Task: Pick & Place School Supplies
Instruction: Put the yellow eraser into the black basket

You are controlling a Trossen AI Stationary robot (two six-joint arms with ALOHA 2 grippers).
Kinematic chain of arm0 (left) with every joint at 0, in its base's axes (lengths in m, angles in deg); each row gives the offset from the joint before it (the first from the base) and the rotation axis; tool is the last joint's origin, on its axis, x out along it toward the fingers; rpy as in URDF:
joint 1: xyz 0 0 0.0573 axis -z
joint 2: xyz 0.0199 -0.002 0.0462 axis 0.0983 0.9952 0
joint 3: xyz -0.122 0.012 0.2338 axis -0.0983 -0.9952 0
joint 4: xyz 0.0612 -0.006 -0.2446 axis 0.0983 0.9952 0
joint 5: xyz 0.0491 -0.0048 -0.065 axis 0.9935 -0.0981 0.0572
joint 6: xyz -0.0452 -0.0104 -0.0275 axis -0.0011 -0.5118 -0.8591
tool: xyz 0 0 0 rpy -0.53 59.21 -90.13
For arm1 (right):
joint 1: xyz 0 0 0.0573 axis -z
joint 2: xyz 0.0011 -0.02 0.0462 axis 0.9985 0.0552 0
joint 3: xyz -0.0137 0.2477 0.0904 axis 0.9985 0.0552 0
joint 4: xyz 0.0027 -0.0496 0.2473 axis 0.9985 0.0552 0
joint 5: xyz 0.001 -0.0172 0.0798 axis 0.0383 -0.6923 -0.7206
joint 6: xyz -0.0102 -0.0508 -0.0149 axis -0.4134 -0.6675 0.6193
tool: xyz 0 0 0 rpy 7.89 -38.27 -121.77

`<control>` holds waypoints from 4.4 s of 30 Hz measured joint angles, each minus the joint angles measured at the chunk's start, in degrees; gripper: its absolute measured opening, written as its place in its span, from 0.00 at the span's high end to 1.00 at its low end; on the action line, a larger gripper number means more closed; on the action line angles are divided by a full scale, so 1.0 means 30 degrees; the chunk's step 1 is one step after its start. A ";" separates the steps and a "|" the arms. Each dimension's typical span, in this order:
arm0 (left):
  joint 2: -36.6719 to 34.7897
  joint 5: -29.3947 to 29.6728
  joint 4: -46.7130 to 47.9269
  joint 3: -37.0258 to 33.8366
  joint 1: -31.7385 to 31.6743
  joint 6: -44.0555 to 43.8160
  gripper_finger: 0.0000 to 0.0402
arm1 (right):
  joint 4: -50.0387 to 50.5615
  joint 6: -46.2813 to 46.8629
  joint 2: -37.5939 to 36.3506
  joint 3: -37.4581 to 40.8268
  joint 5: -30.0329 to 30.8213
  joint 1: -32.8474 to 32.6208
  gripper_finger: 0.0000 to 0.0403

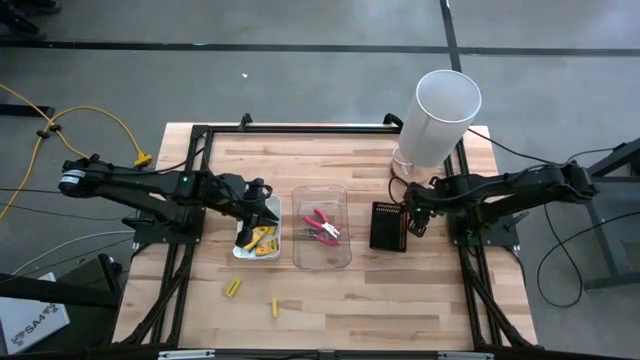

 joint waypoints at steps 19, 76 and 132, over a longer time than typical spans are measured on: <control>-0.0003 -0.0011 -0.0045 0.0000 0.0000 -0.0023 0.87 | -0.0299 0.0939 0.0000 0.0000 -0.0324 -0.0015 0.61; 0.0001 -0.2323 -0.0038 0.0000 -0.0007 -0.0490 0.87 | 0.0518 0.2346 0.0007 0.0000 -0.3007 0.1034 0.61; 0.0001 -0.2965 -0.0417 0.0007 0.2135 0.0436 0.87 | 0.0767 0.4948 0.3064 0.1389 0.0441 0.0729 0.61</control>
